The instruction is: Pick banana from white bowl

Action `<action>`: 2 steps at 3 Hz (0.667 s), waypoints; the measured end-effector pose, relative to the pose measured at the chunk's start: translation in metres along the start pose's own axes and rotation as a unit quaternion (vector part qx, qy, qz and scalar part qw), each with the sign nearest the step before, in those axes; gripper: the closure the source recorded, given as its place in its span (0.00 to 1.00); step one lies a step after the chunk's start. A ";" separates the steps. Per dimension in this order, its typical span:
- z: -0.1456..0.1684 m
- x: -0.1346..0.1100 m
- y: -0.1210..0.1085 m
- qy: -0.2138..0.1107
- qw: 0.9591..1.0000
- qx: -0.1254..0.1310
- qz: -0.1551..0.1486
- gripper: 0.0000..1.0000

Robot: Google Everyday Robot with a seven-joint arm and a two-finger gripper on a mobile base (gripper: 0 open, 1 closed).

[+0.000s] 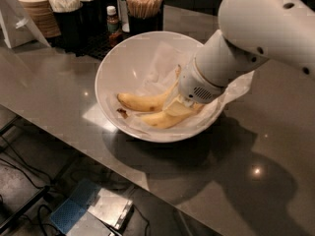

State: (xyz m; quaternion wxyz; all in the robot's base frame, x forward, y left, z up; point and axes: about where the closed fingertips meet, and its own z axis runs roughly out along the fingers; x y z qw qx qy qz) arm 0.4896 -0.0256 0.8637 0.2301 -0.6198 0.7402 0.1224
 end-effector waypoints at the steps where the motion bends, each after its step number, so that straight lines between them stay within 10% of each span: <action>1: -0.023 0.001 0.004 -0.013 0.999 0.035 -0.001 1.00; 2: -0.023 0.001 0.004 -0.013 0.999 0.035 -0.001 1.00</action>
Offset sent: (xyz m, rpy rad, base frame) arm -0.0077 -0.0092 0.0159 0.0139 -0.0567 -0.0250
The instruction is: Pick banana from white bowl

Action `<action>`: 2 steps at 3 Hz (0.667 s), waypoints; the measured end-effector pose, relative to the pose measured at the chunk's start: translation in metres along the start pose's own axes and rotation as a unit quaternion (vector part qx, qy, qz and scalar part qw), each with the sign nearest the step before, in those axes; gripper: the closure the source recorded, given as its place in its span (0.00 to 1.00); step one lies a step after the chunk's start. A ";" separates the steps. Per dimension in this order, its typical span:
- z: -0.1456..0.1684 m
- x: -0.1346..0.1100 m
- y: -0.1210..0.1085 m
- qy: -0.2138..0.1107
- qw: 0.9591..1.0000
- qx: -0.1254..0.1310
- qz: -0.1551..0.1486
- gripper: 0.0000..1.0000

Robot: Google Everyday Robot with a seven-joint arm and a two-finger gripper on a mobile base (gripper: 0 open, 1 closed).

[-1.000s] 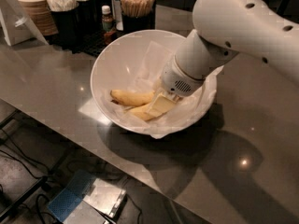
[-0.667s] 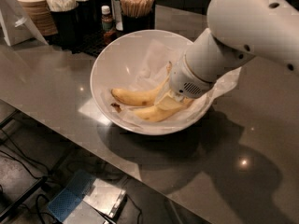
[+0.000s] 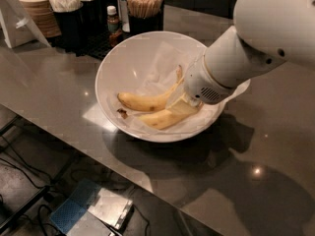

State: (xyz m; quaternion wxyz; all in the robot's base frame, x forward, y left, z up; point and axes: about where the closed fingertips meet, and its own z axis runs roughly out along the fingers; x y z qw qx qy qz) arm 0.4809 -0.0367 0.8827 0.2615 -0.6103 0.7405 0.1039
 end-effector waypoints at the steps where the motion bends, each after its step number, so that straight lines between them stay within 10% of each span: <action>1: 0.000 0.000 0.000 0.000 1.000 0.000 0.000 0.81; 2: -0.006 -0.001 0.000 0.009 1.000 0.007 -0.006 0.63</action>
Offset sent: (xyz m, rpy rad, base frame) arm -0.0026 -0.0065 0.0113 -0.0483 -0.0237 -0.0049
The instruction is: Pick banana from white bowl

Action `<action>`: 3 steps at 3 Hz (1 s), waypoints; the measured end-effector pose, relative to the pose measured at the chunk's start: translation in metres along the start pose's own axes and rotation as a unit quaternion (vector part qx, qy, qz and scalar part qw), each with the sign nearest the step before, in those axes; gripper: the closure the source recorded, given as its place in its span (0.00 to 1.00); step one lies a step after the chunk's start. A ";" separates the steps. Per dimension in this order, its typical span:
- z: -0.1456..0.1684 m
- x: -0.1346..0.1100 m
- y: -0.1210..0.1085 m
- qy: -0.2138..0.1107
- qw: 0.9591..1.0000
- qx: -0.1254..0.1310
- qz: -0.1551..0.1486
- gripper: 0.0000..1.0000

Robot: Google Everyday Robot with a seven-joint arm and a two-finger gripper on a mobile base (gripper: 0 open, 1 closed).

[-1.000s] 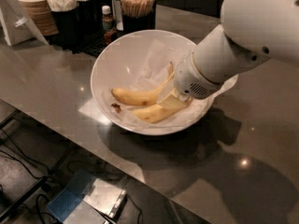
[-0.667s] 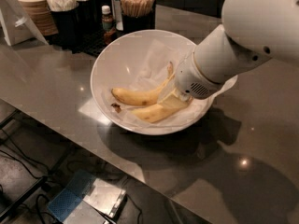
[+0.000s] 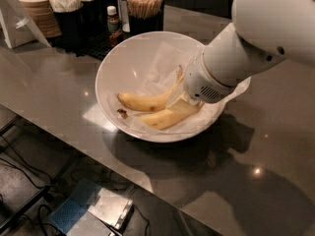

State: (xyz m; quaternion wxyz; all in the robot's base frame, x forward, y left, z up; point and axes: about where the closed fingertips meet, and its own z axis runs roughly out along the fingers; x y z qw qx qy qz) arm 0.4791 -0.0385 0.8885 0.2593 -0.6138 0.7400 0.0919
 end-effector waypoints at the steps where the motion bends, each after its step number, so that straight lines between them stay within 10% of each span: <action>1: -0.008 0.000 -0.002 0.012 1.000 0.010 -0.005 0.65; 3: 0.000 0.003 -0.008 0.028 1.000 0.000 -0.005 0.67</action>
Offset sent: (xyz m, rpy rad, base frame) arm 0.0092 -0.0086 0.0028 -0.0630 0.0014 -0.0136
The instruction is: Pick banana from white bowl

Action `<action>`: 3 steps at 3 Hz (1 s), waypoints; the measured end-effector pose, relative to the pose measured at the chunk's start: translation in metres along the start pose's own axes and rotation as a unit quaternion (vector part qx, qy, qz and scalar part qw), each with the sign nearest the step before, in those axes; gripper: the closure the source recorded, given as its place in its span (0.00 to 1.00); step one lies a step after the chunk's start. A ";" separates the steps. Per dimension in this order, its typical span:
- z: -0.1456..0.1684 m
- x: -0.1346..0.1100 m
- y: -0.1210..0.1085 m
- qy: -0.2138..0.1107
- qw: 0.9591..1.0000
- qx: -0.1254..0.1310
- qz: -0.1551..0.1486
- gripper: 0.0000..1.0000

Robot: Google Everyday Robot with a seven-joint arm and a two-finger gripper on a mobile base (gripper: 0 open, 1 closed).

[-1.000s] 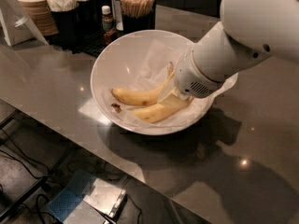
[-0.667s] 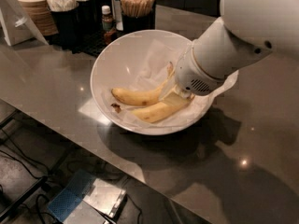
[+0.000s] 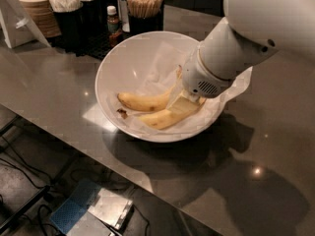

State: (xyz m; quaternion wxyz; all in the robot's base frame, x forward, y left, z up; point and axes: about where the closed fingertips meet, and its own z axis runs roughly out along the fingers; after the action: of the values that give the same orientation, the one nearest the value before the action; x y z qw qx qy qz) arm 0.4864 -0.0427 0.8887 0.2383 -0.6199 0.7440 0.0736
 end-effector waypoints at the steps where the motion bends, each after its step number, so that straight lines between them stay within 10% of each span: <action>1: 0.005 0.001 0.001 0.004 1.000 -0.009 -0.001 0.67; 3: 0.013 0.002 0.004 0.010 1.000 -0.022 -0.002 0.63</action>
Offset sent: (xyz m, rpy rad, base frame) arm -0.0013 0.0053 -0.0251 -0.0218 0.0778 0.0277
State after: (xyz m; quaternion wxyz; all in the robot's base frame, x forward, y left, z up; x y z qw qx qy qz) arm 0.4855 -0.0385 0.8760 0.2177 -0.6268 0.7435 0.0833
